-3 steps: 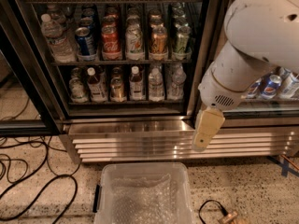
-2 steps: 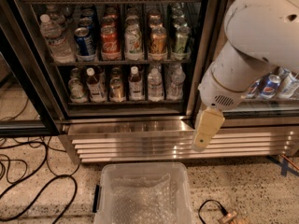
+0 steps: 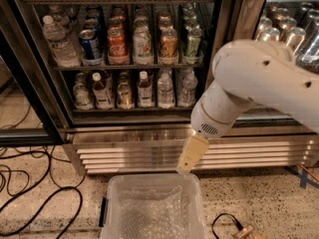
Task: Pick blue plastic bottle from bottom shelf of fridge
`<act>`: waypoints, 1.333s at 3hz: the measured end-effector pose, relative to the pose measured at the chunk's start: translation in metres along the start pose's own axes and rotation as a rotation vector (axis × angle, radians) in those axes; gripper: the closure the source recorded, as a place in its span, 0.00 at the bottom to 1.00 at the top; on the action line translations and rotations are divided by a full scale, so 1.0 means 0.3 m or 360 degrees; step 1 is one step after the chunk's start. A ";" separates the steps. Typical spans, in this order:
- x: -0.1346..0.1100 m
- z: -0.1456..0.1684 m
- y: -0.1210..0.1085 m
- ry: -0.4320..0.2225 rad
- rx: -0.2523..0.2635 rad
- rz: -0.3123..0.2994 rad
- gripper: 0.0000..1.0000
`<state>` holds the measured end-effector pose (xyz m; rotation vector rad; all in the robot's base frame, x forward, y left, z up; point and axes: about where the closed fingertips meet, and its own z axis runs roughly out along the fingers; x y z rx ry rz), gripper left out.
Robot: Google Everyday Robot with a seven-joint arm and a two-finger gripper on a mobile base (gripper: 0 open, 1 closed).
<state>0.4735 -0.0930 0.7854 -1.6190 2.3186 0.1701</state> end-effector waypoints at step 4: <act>-0.111 0.348 -0.041 -0.0235 0.0054 0.0306 0.00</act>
Offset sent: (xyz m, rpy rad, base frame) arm 0.0136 0.0154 -0.0324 0.0512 0.0078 -0.0896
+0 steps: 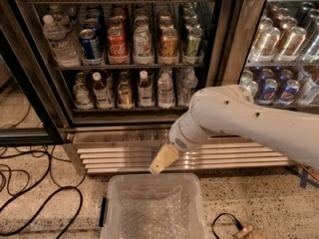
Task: Pick blue plastic bottle from bottom shelf of fridge
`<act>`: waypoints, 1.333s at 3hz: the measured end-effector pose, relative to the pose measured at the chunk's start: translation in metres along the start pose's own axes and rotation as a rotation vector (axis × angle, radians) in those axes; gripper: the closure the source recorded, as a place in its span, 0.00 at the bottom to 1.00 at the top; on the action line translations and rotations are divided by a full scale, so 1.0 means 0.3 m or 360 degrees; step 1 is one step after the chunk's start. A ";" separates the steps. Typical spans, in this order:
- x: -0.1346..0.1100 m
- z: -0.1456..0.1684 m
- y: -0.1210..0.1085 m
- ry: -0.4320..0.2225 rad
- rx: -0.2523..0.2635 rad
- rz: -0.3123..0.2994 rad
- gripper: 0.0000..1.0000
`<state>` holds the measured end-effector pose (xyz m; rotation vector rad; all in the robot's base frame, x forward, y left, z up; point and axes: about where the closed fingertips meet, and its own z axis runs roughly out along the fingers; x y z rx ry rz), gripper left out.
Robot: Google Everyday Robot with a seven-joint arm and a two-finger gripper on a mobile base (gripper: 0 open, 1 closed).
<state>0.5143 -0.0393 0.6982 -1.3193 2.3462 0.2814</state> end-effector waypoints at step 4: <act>-0.123 0.219 -0.114 -0.0237 0.0182 0.0258 0.00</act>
Offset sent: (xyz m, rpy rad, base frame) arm 0.0765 0.0386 -0.0474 0.1471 -0.0996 -0.2053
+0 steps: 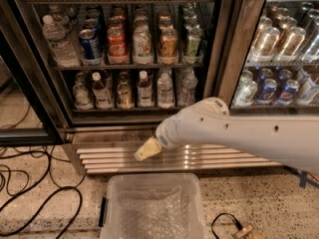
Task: Pick blue plastic bottle from bottom shelf of fridge
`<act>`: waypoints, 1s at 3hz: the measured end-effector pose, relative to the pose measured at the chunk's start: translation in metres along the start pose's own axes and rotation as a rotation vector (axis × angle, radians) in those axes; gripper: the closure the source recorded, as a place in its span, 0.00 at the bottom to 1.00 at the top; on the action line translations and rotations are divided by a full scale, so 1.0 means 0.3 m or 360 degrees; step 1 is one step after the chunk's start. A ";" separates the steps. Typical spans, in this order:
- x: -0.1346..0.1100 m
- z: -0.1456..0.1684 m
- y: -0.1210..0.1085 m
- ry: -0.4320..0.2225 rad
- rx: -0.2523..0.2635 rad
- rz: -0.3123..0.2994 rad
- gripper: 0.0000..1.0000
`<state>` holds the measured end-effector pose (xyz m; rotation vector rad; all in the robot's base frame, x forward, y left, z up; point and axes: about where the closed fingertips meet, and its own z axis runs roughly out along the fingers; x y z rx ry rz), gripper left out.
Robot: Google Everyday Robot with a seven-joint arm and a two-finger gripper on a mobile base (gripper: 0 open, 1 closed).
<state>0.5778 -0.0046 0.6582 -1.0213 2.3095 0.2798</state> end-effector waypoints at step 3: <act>-0.092 0.180 -0.114 -0.0152 0.0138 0.0080 0.00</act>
Offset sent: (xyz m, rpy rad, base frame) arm 0.0850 0.0510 -0.0530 0.1084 -0.0839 -0.1488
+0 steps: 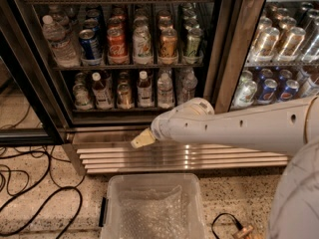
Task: Pick blue plastic bottle from bottom shelf of fridge
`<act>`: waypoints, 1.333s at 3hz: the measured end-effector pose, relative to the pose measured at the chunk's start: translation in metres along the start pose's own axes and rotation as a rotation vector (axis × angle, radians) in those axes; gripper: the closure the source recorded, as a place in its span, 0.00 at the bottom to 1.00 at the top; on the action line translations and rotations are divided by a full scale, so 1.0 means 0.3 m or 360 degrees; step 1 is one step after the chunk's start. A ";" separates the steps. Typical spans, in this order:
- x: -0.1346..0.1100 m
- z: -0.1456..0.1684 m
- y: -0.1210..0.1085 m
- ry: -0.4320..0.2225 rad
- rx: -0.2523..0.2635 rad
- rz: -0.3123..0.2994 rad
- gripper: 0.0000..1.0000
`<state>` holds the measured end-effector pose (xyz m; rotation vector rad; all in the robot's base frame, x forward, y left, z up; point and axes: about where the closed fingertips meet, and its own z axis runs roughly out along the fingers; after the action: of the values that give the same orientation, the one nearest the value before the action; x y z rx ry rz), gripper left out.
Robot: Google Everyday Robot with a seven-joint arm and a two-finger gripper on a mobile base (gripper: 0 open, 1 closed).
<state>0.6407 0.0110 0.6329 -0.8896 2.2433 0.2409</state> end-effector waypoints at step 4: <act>-0.153 0.199 -0.116 -0.0219 0.0071 0.0207 0.00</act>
Offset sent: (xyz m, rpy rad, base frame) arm 0.0755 0.0357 -0.0206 0.1120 -0.1401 -0.1694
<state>0.7198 0.0335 0.6225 -0.6836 2.1714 0.3013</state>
